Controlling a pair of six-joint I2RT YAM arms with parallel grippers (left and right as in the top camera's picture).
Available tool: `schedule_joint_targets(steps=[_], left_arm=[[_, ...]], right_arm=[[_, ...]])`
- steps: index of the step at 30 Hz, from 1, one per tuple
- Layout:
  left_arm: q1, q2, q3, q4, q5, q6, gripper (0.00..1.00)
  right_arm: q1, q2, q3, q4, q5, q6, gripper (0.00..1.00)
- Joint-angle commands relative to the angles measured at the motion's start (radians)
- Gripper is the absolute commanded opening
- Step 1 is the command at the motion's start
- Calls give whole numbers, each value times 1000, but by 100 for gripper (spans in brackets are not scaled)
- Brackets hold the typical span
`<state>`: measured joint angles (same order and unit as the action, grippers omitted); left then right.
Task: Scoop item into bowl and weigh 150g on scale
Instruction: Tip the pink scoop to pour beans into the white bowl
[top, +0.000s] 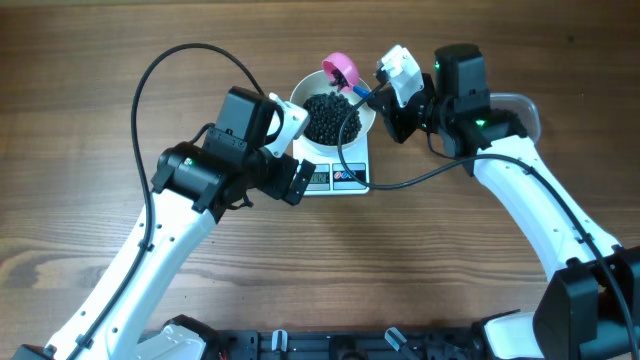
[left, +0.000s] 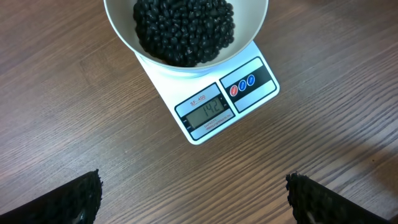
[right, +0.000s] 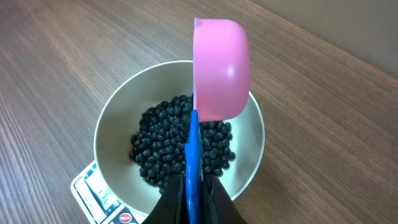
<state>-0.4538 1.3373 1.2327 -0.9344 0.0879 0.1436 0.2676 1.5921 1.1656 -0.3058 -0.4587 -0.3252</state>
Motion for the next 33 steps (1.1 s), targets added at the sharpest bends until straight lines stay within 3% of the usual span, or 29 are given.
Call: schedule_joint_targets(steps=[1,33], left_arm=[[-3,2,-8,3,15,-10,100],[-3,2,-8,3,15,-10,100]], right_arm=[[4,-23,12,9,14,-68,4],[4,-23,12,6,13,-5,4]])
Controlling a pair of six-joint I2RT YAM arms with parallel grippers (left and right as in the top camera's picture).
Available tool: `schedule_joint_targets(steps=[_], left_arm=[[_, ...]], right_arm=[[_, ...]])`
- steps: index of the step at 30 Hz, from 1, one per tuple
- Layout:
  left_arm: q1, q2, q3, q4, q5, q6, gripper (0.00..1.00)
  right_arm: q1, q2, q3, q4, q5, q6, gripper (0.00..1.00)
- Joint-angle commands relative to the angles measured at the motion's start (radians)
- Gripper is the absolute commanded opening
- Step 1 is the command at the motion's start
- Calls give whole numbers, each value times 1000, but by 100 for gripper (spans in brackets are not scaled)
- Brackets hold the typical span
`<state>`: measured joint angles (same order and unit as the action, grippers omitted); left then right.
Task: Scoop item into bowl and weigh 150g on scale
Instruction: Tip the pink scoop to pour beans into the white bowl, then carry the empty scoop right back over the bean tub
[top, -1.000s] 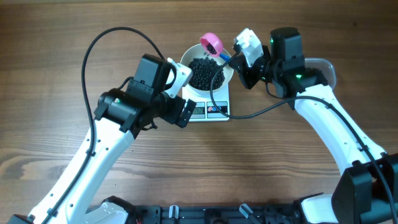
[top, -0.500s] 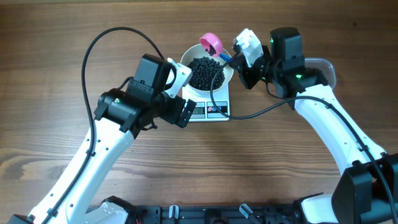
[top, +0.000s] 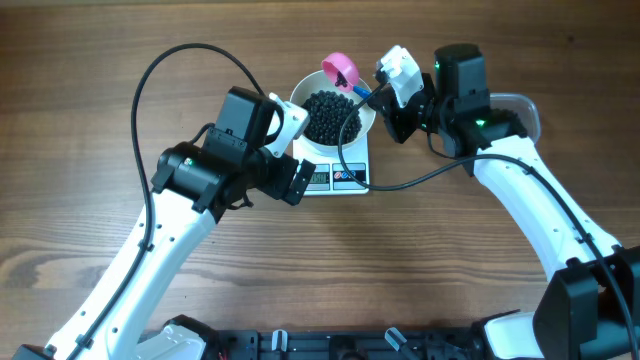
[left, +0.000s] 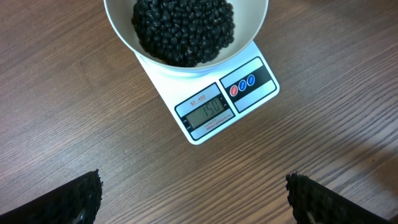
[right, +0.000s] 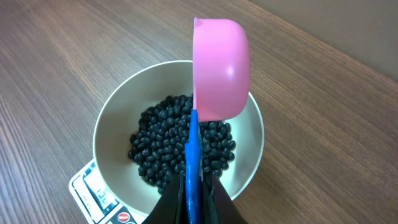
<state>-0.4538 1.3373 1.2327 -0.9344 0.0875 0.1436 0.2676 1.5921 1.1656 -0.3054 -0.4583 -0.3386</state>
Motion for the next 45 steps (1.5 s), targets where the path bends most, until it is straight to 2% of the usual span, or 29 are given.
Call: schedule_joint_targets(steps=[1,12,19,27,31,38,45], left_arm=[[-3,2,-8,3,15,-10,100],[-3,2,-8,3,15,-10,100],[-3,2,-8,3,15,-10,100],[-3,2,-8,3,15,-10,100],[-3,2,-8,3,15,-10,100],[-3,2,-8,3,15,-10,100],[-3,2,-8,3,15,-10,100]], right_arm=[[4,-23,12,6,13,8,5],[4,-23,12,5,13,11,4],[4,-23,12,6,9,177,4],[3,-24,12,30,0,467,4],[-13,-24,12,97,-113,585,4],[-106,-26,12,141,-176,755,4],[-267,-26,12,144,-357,863,4]])
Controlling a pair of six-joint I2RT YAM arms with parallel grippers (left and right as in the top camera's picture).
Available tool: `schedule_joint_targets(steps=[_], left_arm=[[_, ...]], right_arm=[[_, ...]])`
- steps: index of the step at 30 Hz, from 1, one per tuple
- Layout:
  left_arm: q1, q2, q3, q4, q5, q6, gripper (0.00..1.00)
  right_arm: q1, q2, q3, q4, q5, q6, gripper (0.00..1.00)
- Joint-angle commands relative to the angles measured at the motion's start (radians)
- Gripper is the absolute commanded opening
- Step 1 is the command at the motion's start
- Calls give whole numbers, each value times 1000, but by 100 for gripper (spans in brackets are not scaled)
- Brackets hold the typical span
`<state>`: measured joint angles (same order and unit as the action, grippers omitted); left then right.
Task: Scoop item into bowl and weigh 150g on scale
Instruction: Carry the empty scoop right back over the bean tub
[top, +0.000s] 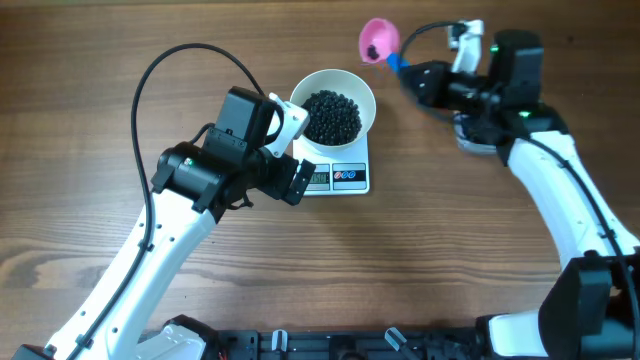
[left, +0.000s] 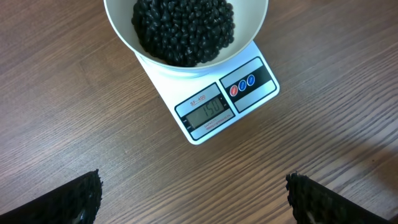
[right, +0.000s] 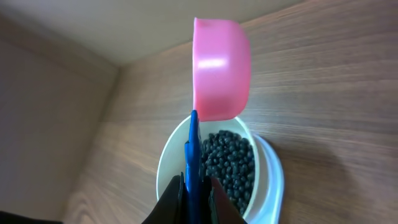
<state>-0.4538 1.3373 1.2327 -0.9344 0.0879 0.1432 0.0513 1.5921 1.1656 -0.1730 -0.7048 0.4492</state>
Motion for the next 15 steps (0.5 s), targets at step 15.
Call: schedule_joint_targets(steps=[15], left_arm=[[-3,2,-8,3,15,-10,100]], right_arm=[[-429,-90,12,-81,-318,44,4]])
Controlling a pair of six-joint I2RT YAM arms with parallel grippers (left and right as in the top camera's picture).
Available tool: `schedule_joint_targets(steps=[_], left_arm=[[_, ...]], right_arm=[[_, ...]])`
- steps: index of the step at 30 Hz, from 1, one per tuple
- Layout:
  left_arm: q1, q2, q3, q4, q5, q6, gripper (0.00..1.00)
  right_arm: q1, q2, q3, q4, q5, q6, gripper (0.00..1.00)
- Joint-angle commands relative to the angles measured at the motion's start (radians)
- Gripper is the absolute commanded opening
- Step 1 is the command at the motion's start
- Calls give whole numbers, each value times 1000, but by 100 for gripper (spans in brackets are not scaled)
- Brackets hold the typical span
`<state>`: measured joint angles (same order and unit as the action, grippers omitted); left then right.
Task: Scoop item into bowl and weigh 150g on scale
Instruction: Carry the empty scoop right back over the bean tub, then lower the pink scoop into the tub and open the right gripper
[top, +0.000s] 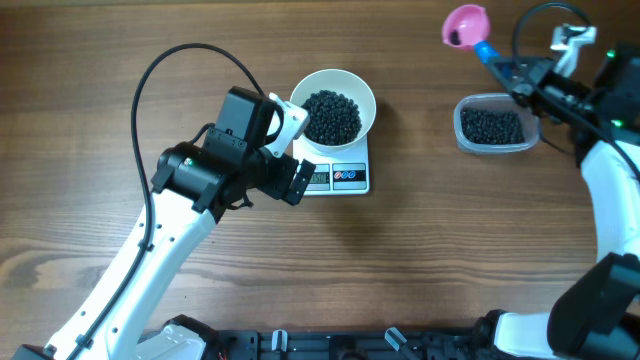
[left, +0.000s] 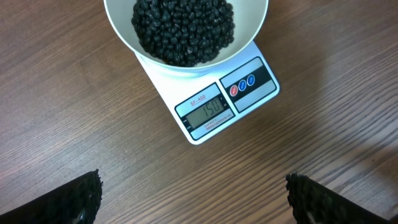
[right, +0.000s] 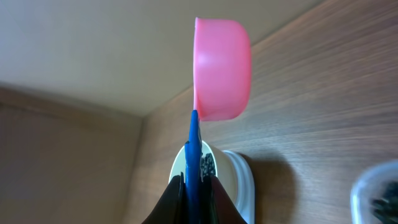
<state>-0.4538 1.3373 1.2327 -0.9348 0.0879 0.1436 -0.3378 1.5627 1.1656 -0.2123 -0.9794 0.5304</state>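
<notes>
A white bowl (top: 333, 112) of black beans (left: 183, 28) stands on the white scale (top: 338, 177); its display (left: 209, 109) reads 150. My right gripper (top: 518, 72) is shut on the blue handle (right: 194, 152) of a pink scoop (top: 466, 25), held at the far right above the table, beside a clear tub (top: 492, 124) of beans. In the right wrist view the scoop's cup (right: 222, 68) lies on its side. My left gripper (left: 193, 196) hovers open just in front of the scale, nothing between its fingers.
The wooden table (top: 420, 260) carries only the scale, bowl and bean tub. A black cable (top: 160, 70) loops over the left arm.
My right gripper has carried the pink scoop further right, from between bowl and tub to beyond the tub's left edge. The tub is now uncovered in the overhead view. The left arm has not moved.
The scoop was tipped over the bowl with the scale reading 142. Then, still over the bowl, the reading was 150. Later the scoop was away to the right of the bowl, and now it is near the bean tub. The reading stays 150.
</notes>
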Motion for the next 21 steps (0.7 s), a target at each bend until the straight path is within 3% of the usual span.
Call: schedule_joint_targets(steps=[1,8,13,21], left_arm=[[-3,2,-8,3,15,-10,99],[-3,2,-8,3,15,-10,100],[-3,2,-8,3,15,-10,100],[-3,2,-8,3,15,-10,100]], right_arm=[[-52,-68,12,-68,-43,-50,4],[-135,-80,12,-306,-27,-214,4],[-151,-80,12,-482,243,-319,4],[-151,-80,3,-610,492,-397,4]])
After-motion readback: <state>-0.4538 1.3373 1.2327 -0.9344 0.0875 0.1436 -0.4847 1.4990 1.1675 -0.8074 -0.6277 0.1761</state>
